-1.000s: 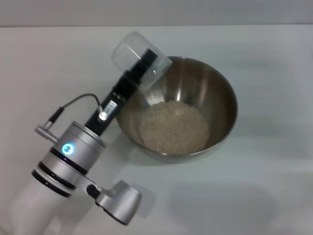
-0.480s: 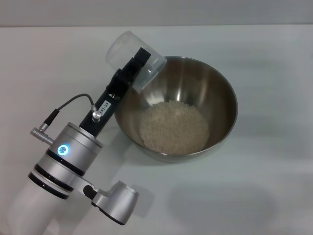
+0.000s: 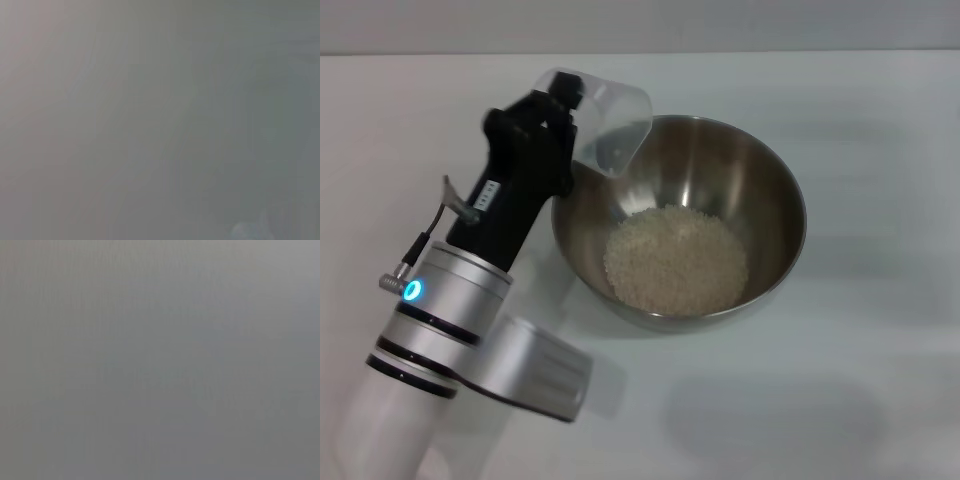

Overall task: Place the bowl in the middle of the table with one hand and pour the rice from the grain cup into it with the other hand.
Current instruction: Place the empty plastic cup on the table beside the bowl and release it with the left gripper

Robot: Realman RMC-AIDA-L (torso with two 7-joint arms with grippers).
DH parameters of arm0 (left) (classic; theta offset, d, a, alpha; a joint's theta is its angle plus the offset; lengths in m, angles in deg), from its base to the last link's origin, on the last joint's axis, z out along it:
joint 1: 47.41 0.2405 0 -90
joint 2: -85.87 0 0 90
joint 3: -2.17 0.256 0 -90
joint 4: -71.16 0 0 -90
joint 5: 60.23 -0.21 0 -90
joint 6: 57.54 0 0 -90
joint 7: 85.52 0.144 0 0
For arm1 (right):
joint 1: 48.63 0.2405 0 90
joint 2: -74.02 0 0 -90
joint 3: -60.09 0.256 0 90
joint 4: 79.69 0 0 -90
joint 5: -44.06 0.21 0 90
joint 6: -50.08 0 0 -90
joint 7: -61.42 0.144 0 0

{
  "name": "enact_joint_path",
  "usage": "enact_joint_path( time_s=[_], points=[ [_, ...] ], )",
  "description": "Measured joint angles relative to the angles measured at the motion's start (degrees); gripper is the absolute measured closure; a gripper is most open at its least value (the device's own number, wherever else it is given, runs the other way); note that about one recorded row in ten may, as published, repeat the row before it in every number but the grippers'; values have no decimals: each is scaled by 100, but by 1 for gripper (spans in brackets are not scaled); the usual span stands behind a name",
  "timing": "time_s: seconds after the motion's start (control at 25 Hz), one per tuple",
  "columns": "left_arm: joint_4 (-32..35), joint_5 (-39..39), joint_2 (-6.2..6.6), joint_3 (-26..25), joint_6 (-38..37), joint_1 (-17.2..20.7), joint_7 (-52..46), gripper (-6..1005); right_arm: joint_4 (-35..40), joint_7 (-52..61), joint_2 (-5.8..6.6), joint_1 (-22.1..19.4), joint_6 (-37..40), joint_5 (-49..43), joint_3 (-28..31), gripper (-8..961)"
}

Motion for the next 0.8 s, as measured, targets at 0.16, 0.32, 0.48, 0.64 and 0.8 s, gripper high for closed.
enact_joint_path(
  time_s=[0.16, 0.32, 0.48, 0.64, 0.8],
  points=[
    [-183, 754, -1, -148, 28, 23, -2150, 975, 0, 0, 0, 0, -13, 0, 0, 619],
    [-221, 1221, 6, -324, 87, 23, -3300, 970, 0, 0, 0, 0, -16, 0, -14, 618],
    [-203, 1675, 30, -661, 595, 23, -4712, 966, 1, 0, 0, 0, -19, 0, -33, 618],
    [-8, 1705, 14, -1037, 1260, 9, -5530, 961, 10, 0, 0, -2, -18, 0, -42, 618],
    [85, 1712, 6, -1222, 1644, -12, -5826, 957, 16, 0, -4, -13, -15, 0, -42, 619]
  ],
)
